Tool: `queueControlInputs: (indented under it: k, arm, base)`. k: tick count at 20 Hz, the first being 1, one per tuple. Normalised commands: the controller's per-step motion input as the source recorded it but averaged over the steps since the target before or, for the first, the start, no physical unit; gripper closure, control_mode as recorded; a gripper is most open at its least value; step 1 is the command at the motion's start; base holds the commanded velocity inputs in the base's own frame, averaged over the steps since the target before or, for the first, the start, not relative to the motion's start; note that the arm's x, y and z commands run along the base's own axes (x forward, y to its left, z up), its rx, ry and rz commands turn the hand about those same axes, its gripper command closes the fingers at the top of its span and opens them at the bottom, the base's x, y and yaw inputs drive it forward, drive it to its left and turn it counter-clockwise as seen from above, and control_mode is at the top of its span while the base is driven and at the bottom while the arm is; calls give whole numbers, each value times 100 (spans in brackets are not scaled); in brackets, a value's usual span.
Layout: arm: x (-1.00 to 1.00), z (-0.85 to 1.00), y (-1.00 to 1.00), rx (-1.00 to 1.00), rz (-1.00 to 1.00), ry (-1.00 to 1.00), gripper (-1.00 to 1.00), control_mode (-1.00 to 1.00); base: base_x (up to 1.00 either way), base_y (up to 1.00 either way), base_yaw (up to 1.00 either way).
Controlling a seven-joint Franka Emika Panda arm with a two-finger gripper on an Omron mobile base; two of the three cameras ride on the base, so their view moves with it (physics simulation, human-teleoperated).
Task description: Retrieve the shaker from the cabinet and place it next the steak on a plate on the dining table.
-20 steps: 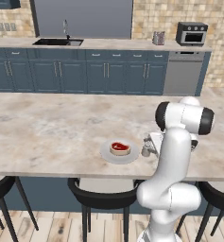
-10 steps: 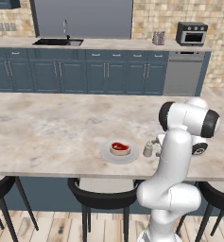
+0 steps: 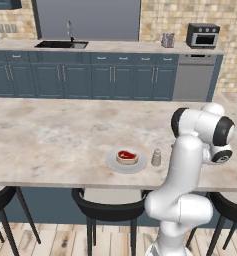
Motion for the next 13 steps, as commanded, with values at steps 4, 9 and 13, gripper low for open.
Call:
queueControlInputs:
  k: [4, 9, 13]
  arm:
    - [-30, 75, -29, 6, -1, -13, -100, -100]
    - [-55, 100, -1, 0, -5, -9, -100, -100]
    - [-76, 100, 1, -7, -13, -1, -100, -100]
  base:
    - [0, 0, 0]
    - [0, 0, 0]
    - [0, 0, 0]
